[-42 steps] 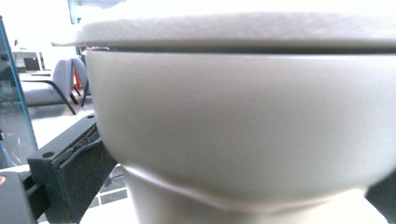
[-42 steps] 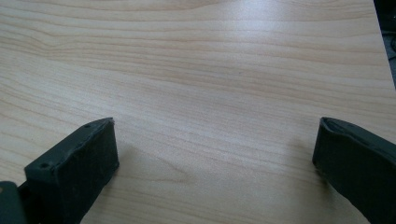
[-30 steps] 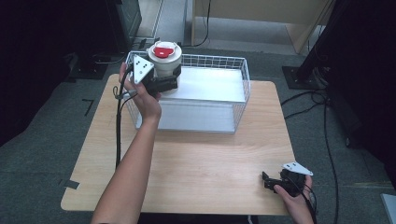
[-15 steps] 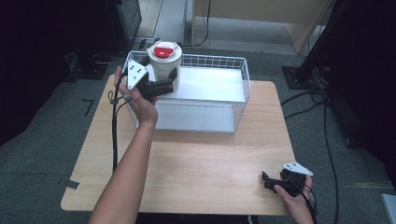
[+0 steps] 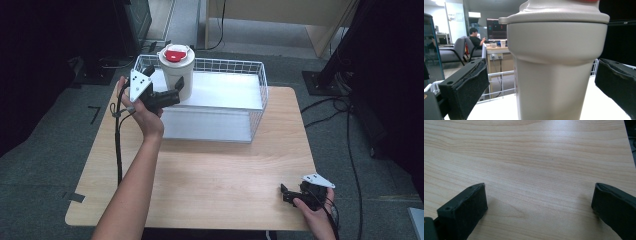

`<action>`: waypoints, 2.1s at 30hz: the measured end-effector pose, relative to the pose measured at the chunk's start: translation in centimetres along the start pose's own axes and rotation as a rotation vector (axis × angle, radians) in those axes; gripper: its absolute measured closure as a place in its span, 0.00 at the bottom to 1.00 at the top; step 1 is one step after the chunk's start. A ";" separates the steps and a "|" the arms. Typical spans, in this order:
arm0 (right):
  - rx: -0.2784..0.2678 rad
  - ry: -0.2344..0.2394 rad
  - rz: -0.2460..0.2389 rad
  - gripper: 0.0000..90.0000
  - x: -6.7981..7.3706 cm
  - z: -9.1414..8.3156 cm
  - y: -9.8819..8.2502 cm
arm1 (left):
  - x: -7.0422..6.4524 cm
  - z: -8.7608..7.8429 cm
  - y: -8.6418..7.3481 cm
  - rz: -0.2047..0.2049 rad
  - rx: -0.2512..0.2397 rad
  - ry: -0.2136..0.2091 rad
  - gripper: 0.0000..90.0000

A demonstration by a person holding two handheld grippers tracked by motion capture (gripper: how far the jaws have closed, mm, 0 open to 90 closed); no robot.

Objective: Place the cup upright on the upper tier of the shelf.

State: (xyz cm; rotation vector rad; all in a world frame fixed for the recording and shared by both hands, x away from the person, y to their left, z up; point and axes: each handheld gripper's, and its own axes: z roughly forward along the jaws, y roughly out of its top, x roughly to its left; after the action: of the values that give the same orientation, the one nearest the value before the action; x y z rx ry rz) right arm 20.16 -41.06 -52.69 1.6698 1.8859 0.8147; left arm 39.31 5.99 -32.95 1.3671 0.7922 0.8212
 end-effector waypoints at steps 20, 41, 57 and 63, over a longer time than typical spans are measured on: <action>0.001 0.001 0.002 0.00 0.0 0.0 0.0 | -0.7 -4.8 -2.3 0.032 -0.011 0.027 0.00; 0.000 0.000 0.000 0.00 0.0 0.0 0.0 | 0.7 -11.9 -7.6 0.044 0.102 0.125 0.00; 0.001 -0.001 0.001 0.00 0.0 0.0 0.0 | 2.9 -17.9 -10.4 0.057 0.211 0.170 0.00; 0.001 -0.001 0.001 0.00 0.0 0.0 0.0 | 3.4 -19.6 -11.8 0.052 0.275 0.177 0.00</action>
State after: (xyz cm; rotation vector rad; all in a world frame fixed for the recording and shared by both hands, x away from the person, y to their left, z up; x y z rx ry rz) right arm 20.16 -41.05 -52.68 1.6712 1.8858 0.8132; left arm 24.54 18.44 -45.67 1.5770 1.0405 0.9072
